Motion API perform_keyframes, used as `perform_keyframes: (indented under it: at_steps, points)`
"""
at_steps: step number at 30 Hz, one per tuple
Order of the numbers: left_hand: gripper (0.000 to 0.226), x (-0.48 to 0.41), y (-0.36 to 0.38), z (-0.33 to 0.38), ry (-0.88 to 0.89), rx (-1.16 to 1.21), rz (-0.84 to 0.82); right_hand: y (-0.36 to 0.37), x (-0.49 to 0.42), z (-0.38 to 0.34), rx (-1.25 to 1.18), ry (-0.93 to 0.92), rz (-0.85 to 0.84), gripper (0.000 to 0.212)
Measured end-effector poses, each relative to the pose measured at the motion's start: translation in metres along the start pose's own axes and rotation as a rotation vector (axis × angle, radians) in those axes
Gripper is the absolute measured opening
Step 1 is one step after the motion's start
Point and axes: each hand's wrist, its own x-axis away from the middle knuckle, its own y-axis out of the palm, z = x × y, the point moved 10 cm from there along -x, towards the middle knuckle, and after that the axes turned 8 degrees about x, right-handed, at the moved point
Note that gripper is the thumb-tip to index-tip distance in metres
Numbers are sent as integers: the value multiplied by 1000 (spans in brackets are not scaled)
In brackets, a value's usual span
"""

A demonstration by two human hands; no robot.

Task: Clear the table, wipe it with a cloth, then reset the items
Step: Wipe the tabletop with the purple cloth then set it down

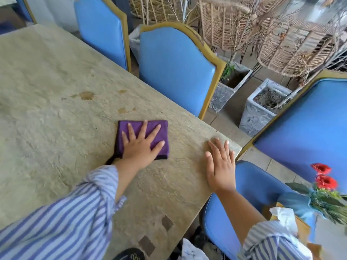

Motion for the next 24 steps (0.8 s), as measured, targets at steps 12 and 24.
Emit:
perform_keyframes:
  at_steps: [12,24]
  points:
    - [69,95,-3,-73,90,-4,99,20,-18,-72,75,-103,-156,55]
    - [67,-11,-18,-47,27,98,84,88,-102,-144,122,-238,-206,65]
